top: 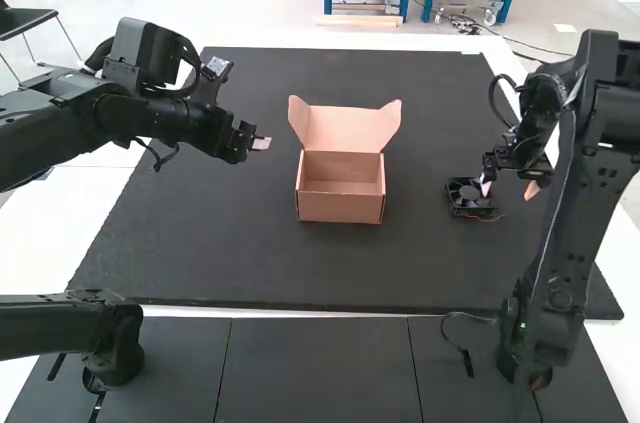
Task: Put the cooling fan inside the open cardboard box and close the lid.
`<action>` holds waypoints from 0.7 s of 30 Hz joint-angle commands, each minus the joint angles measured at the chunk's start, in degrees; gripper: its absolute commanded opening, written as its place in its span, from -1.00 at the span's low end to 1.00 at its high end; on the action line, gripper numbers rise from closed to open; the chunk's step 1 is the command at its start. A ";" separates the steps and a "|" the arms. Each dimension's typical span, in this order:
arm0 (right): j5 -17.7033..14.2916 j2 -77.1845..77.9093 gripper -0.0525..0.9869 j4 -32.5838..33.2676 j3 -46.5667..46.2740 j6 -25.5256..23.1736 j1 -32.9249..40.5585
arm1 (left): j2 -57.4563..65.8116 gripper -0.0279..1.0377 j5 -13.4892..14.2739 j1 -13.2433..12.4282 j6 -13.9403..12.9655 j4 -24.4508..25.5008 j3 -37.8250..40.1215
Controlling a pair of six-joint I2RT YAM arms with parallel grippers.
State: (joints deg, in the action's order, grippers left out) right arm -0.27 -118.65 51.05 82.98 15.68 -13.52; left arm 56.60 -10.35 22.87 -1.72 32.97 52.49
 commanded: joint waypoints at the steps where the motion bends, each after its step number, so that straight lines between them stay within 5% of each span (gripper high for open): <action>1: -0.52 -0.97 0.81 1.16 1.31 -0.39 0.51 | -1.05 0.87 -0.72 -0.46 -0.57 -0.45 2.09; 9: -1.13 -1.94 0.74 2.57 1.22 -0.48 0.51 | -1.05 0.87 -0.90 -0.64 -0.57 -0.54 2.44; 21: 2.91 -2.46 -0.09 2.30 0.78 -2.41 0.51 | -1.05 0.87 -0.99 -0.72 -0.48 -0.19 3.23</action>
State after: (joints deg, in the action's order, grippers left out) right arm 1.80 -120.70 53.10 83.18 14.09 -13.19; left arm 56.60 -10.52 22.76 -1.72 32.88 52.49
